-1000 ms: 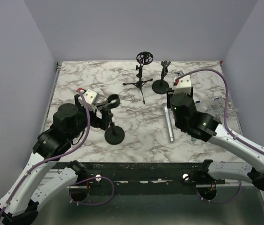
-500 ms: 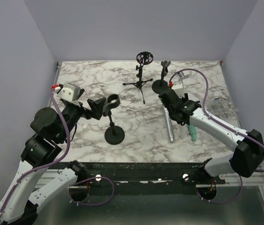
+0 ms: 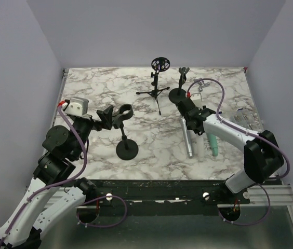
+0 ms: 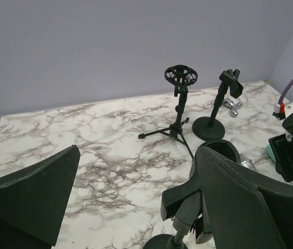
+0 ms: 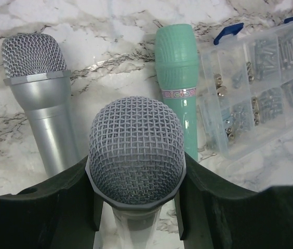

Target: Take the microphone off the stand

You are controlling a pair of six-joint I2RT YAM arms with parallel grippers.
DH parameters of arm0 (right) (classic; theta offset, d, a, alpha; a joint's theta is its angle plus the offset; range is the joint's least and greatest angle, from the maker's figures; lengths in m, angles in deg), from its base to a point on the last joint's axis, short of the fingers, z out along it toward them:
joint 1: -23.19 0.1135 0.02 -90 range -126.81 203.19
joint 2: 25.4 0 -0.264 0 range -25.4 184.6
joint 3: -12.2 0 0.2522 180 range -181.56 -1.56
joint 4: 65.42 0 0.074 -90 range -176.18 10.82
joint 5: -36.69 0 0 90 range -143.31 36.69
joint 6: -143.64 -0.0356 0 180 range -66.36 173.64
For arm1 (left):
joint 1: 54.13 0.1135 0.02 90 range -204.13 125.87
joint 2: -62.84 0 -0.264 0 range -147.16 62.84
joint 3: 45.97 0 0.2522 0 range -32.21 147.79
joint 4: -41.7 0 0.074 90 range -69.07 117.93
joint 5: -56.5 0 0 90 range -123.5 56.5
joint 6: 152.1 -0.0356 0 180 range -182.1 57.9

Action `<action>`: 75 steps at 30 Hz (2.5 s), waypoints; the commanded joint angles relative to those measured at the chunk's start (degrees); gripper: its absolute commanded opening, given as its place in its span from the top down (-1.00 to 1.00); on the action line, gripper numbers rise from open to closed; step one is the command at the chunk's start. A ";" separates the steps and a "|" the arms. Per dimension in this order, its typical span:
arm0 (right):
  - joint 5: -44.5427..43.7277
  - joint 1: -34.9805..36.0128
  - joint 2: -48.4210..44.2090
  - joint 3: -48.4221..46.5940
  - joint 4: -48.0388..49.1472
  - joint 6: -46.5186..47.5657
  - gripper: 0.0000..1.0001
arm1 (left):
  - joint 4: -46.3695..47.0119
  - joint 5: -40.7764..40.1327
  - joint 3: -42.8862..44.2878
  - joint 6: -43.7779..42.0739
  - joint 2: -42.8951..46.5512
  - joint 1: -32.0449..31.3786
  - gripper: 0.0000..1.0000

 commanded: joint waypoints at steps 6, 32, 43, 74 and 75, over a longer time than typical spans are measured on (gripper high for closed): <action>-0.22 -1.69 9.24 -2.54 6.28 1.71 0.99 | 6.66 -9.20 -6.53 -4.96 8.30 -0.07 -0.96; 2.12 -7.15 18.47 -4.33 13.41 6.59 0.81 | 8.28 -9.97 -8.07 -6.61 8.33 -0.08 -0.96; 6.67 -7.50 19.17 -3.70 14.87 7.66 0.11 | 9.31 -10.71 -9.08 -7.59 7.48 -0.13 -0.94; 18.35 -7.55 0.60 -1.60 10.06 3.01 -0.68 | 8.49 -10.87 -8.96 -7.14 3.75 -0.17 -0.93; 21.45 -7.46 -0.88 -1.07 10.47 2.24 -0.68 | 8.44 -10.80 -8.89 -7.06 3.69 -0.19 -0.93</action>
